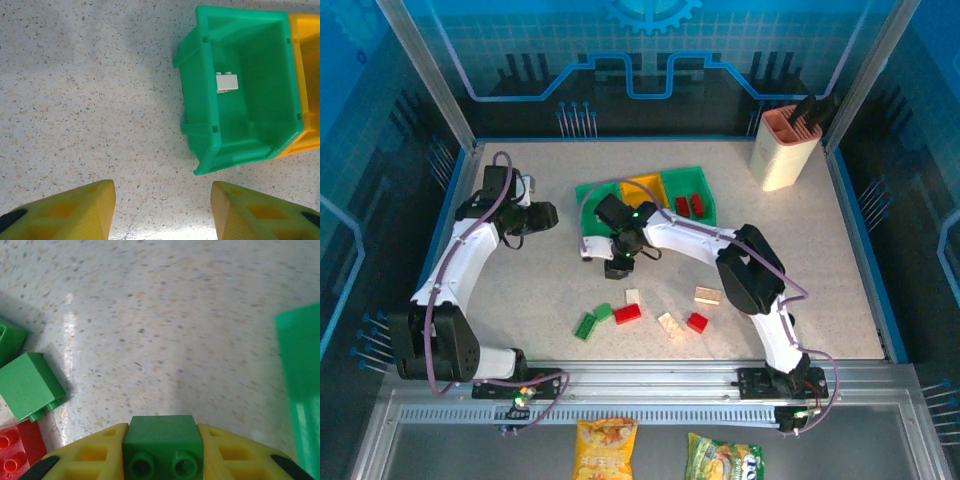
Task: Sort the legos into containers by color
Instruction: Pick up the lego from the center of the table, then place the lego in the container.
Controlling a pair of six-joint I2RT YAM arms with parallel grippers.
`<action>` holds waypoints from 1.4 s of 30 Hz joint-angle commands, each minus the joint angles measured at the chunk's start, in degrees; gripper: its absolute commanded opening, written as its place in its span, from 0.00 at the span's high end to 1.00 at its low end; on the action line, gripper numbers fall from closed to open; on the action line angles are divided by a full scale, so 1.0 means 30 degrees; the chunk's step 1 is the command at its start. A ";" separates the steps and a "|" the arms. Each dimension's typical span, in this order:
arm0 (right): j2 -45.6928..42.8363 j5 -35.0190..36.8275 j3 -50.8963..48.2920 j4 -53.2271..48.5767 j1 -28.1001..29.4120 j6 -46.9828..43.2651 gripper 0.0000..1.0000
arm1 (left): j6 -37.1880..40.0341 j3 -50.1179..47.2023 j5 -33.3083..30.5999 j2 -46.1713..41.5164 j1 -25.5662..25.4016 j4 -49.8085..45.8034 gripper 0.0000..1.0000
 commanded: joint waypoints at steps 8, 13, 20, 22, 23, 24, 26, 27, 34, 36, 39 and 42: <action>-0.2416 0.2331 -0.0177 -0.1266 -0.2190 1.0360 0.69 | -0.0081 0.0013 0.0661 -0.0049 0.0205 0.0167 0.46; -0.2105 0.2558 0.0673 -0.2419 -0.3696 1.4974 0.70 | -0.0095 0.0009 0.0682 -0.0065 0.0212 0.0195 0.46; -0.0885 0.3547 0.2366 -0.2635 -0.4739 1.8441 0.73 | -0.0179 0.0006 0.0844 0.0010 0.0205 0.0198 0.46; -0.0084 0.4030 0.3458 -0.3145 -0.4920 1.8977 0.72 | -0.0168 0.0006 0.0809 -0.0018 0.0205 0.0210 0.46; 0.0405 0.4441 0.4195 -0.3558 -0.4928 1.9178 0.73 | -0.0168 -0.0007 0.0788 -0.0034 0.0205 0.0238 0.46; 0.0839 0.4897 0.4812 -0.3911 -0.4924 1.9441 0.72 | -0.0168 -0.0026 0.0800 -0.0005 0.0205 0.0253 0.46; 0.1782 0.5372 0.6216 -0.4471 -0.4944 1.9863 0.72 | -0.0187 0.0006 0.0893 0.0024 0.0205 0.0269 0.46; 0.2277 0.5479 0.6842 -0.4784 -0.4957 2.0083 0.72 | -0.0198 -0.0012 0.0907 0.0039 0.0219 0.0254 0.46; 0.5568 0.6018 1.0839 -0.6794 -0.4971 2.0851 0.72 | -0.0198 0.0006 0.0909 0.0009 0.0205 0.0277 0.46; 0.6014 0.5973 1.1331 -0.6934 -0.4958 2.0967 0.72 | -0.0227 0.0005 0.0931 0.0037 0.0205 0.0289 0.46; 0.6455 0.5969 1.1825 -0.7245 -0.4965 2.1119 0.72 | -0.0227 0.0006 0.0918 0.0039 0.0205 0.0254 0.46; 0.6572 0.5834 1.1718 -0.7322 -0.4965 2.1149 0.72 | -0.0227 0.0006 0.0927 0.0017 0.0212 0.0262 0.46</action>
